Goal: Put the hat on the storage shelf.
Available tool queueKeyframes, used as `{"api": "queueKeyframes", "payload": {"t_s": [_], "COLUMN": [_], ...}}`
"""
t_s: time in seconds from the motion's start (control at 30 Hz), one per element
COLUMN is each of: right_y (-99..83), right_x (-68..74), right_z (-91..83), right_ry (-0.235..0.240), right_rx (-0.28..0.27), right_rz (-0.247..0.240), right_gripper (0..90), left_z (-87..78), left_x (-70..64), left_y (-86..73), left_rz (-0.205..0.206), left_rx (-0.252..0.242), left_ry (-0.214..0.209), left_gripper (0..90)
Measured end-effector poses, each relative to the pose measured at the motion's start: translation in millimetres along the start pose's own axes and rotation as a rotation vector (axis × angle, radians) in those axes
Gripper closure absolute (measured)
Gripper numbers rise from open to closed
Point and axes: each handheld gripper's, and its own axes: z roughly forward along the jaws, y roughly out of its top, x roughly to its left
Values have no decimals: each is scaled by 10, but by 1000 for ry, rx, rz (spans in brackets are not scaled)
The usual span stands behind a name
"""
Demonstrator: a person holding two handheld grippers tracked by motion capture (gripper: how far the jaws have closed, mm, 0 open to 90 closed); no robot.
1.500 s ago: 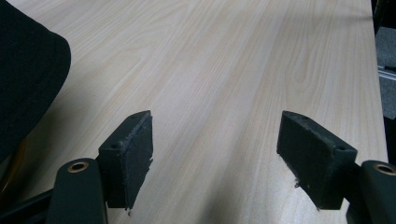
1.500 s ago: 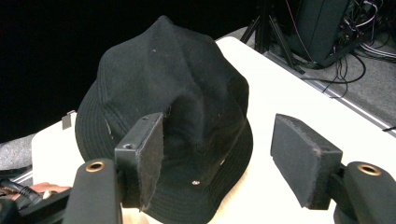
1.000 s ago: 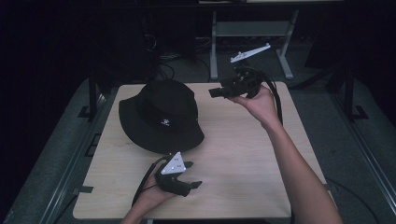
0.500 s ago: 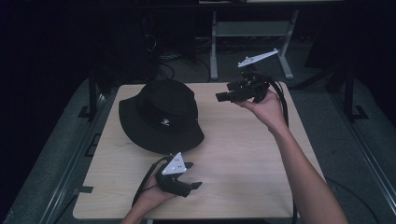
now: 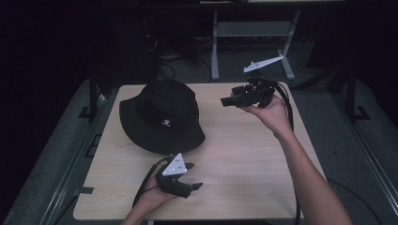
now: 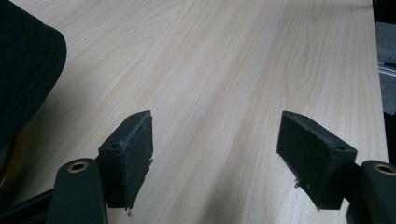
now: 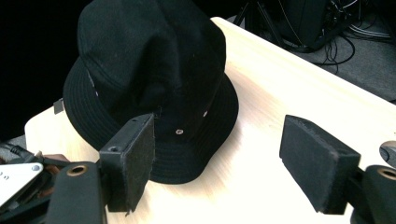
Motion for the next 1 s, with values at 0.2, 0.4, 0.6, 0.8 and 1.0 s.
{"api": "queueKeyframes", "payload": {"t_s": [0.2,0.4,0.6,0.8,1.0], "right_y": [-98,-218,-357,-484,-618], "right_x": [-14,-57,-95,-151,-203], "right_z": [-28,-48,-72,-96,-107], "right_ry": [2,2,1,-7,-9], "right_rx": [6,12,15,18,18], "right_rz": [3,18,37,54,74], "right_gripper": [252,250,245,221,215], "left_z": [10,12,5,10,14], "left_x": [-3,-1,5,5,3], "left_y": [-1,-1,-2,-4,-3], "left_rz": [0,4,5,9,9], "left_rx": [2,3,8,13,14], "left_ry": [-1,0,2,0,2], "left_gripper": [266,265,265,264,260]}}
